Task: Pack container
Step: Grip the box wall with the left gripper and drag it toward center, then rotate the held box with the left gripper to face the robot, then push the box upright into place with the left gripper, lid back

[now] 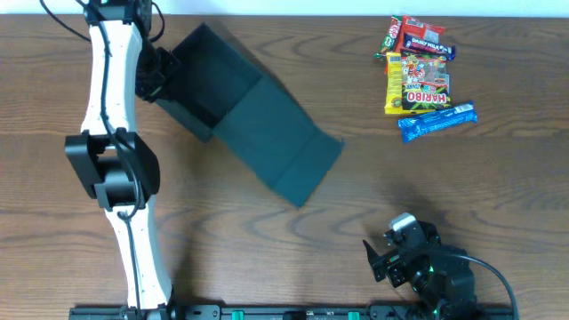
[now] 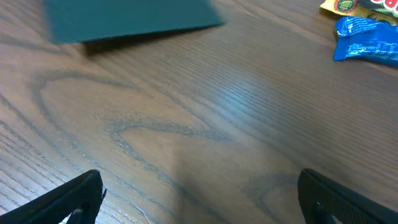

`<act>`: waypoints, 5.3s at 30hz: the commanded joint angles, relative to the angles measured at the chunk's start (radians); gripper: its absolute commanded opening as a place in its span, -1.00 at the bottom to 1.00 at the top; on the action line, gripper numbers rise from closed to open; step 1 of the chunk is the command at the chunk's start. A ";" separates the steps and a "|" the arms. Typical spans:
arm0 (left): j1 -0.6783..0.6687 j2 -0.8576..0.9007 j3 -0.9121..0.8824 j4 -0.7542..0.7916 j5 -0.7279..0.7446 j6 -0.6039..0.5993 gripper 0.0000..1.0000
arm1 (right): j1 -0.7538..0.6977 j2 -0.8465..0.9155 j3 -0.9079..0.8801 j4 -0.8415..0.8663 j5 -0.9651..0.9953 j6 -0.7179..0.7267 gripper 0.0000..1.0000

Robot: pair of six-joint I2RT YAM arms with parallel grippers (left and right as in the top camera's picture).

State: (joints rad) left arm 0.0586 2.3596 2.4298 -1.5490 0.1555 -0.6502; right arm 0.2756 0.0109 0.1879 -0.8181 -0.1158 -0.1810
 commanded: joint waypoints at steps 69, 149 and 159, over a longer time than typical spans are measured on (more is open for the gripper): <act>-0.188 -0.893 -1.313 1.373 0.346 0.140 0.89 | -0.009 -0.005 -0.005 -0.002 -0.004 0.011 0.99; -0.406 -0.589 -1.298 0.977 0.294 -0.964 -0.88 | -0.009 -0.005 -0.005 -0.002 -0.004 0.011 0.98; -0.509 -0.588 -1.298 1.067 0.428 -1.130 -0.88 | -0.009 -0.005 -0.005 -0.002 -0.004 0.011 0.98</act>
State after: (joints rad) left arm -0.4248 1.7615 1.1355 -0.5022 0.4541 -1.7092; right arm 0.2752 0.0109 0.1879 -0.8181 -0.1158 -0.1810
